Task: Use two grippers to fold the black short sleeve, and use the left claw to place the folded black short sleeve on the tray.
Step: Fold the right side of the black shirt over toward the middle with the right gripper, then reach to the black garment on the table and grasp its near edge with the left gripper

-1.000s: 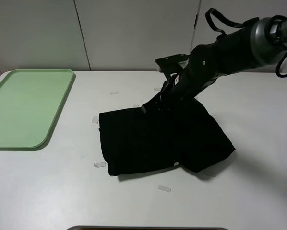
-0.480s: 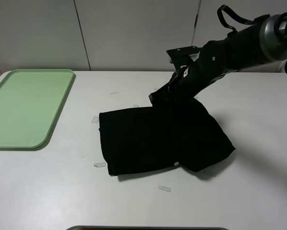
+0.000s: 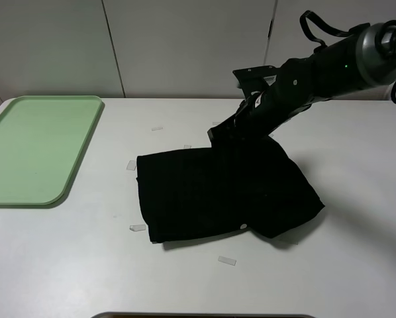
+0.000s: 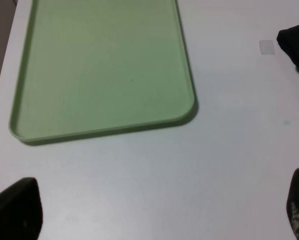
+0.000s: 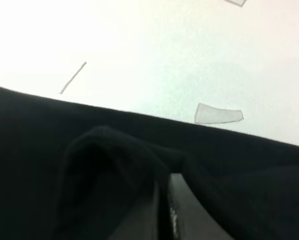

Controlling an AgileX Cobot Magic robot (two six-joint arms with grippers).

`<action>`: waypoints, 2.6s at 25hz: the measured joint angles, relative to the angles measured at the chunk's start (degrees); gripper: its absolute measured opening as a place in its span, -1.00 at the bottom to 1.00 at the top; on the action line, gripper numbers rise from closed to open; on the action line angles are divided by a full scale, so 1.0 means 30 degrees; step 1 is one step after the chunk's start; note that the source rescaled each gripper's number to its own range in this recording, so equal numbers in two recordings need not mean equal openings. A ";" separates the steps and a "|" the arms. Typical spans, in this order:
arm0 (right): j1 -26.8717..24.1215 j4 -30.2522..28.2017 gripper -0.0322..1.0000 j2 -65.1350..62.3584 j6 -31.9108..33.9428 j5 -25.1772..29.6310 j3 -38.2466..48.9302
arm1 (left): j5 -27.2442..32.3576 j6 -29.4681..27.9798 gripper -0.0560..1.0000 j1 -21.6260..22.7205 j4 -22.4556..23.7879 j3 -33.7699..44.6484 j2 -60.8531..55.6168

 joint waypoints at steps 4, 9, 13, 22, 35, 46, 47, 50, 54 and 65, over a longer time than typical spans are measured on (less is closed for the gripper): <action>0.0642 0.0576 -0.94 0.0000 0.0262 0.1054 -0.0060 | -0.0024 0.0000 0.96 0.0000 0.0007 0.0000 0.0000; 0.1296 0.2606 -0.94 0.0000 0.0944 0.1952 -0.0060 | -0.0024 0.0000 0.96 0.0000 0.0007 0.0000 0.0000; 0.1473 0.3094 -0.81 0.0232 0.1087 0.2024 -0.0060 | -0.0024 0.0000 0.96 0.0000 0.0007 0.0000 0.0000; 0.2289 0.3647 0.95 0.0507 -0.2389 0.0926 -0.0078 | -0.0024 0.0000 0.96 0.0000 0.0007 0.0000 0.0000; 0.2092 0.0757 1.00 -0.2351 -0.2810 0.1582 -0.0097 | -0.0024 0.0000 0.96 0.0000 0.0007 0.0000 0.0000; -0.4150 -0.2896 1.00 -0.8377 -0.2890 0.2640 -0.0077 | -0.0024 0.0000 0.96 0.0000 0.0007 0.0000 0.0000; -0.4727 -0.3229 1.00 -0.8885 -0.2906 0.2892 -0.0015 | -0.0024 0.0000 0.96 0.0000 0.0007 0.0000 0.0000; -0.7508 -0.4229 1.00 -1.1907 -0.2954 0.3121 0.1379 | -0.0024 0.0000 0.96 0.0000 0.0007 0.0000 0.0000; -0.9896 -0.3972 1.00 -1.6458 -0.3066 0.2987 0.3950 | -0.0024 0.0000 0.96 0.0000 0.0007 0.0000 0.0000; -1.0647 -0.1098 1.00 -3.0028 -0.3735 0.2392 0.7449 | -0.0006 0.0000 0.96 0.0000 0.0007 0.0000 0.0000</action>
